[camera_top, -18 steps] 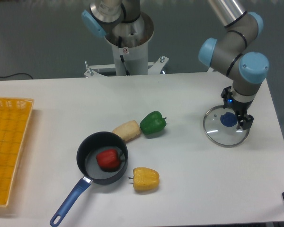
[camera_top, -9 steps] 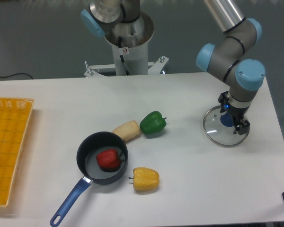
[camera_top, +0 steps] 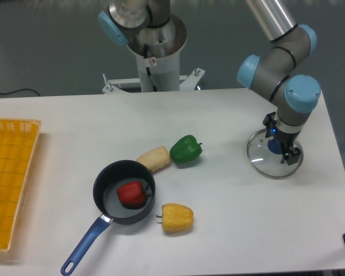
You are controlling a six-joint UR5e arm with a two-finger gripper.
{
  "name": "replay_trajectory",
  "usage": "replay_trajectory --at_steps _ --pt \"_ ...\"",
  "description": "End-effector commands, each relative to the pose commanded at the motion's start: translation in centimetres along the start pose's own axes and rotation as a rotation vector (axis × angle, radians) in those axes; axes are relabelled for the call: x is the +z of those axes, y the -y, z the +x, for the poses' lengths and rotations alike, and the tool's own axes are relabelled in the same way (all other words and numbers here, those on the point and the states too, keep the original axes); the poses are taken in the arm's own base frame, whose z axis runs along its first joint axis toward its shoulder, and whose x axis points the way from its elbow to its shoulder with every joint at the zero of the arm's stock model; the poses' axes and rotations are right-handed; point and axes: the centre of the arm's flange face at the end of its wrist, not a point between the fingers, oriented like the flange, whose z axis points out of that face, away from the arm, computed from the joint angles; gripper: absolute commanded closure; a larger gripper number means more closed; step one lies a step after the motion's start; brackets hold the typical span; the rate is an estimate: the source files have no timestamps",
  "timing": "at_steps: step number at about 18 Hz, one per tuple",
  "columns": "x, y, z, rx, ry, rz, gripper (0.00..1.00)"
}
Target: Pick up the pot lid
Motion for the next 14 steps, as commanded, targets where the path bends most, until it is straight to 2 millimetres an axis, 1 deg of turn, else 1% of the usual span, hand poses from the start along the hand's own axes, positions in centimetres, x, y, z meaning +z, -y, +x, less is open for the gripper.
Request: replay_trajectory --at_steps 6,8,10,12,14 --pt "0.01 -0.2 0.06 -0.002 -0.001 -0.001 0.03" --pt "0.02 -0.26 0.1 -0.001 -0.006 -0.008 0.07" --pt "-0.01 -0.29 0.14 0.001 -0.014 -0.029 0.14" --pt "-0.1 -0.29 0.15 0.001 -0.013 -0.03 0.18" --pt "-0.1 -0.39 0.17 0.0 -0.013 -0.03 0.25"
